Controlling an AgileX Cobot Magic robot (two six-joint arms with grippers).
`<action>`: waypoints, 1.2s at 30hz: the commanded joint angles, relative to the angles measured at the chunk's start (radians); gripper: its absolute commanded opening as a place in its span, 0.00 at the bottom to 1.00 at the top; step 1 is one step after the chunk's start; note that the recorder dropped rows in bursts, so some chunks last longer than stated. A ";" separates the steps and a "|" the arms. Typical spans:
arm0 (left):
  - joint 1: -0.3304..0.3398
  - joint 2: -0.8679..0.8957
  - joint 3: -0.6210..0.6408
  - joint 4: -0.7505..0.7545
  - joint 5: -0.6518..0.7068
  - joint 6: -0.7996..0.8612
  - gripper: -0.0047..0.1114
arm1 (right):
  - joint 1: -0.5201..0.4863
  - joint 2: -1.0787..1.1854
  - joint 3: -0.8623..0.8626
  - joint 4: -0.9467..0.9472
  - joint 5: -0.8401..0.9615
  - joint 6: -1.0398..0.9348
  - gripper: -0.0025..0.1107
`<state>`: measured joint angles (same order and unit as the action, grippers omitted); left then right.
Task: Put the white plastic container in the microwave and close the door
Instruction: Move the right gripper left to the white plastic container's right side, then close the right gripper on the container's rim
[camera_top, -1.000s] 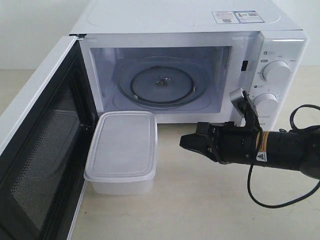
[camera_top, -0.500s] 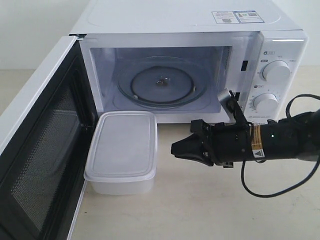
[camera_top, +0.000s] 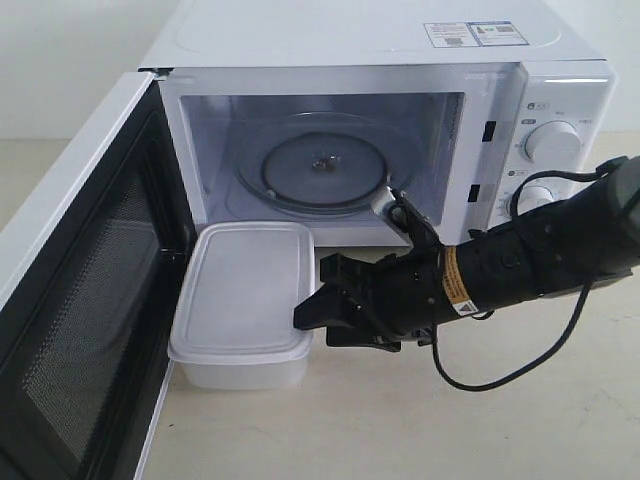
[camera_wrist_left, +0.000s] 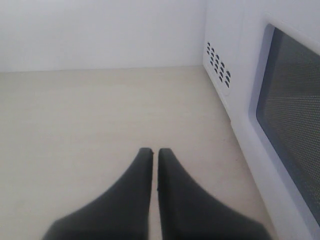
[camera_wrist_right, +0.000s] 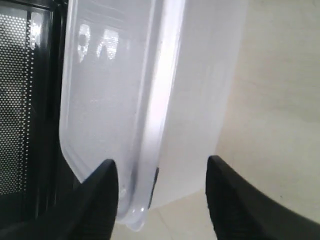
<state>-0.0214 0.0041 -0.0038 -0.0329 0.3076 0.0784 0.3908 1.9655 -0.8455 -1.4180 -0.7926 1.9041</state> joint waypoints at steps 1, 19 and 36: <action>0.004 -0.004 0.004 -0.004 -0.001 0.001 0.08 | 0.007 0.000 -0.004 0.003 0.034 0.024 0.45; 0.004 -0.004 0.004 -0.004 -0.001 0.001 0.08 | 0.007 0.000 -0.004 0.030 0.004 0.077 0.40; 0.004 -0.004 0.004 -0.004 -0.001 0.001 0.08 | 0.039 0.000 -0.037 0.046 0.028 0.084 0.40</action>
<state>-0.0214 0.0041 -0.0038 -0.0329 0.3076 0.0784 0.4289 1.9655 -0.8685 -1.3759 -0.7682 1.9858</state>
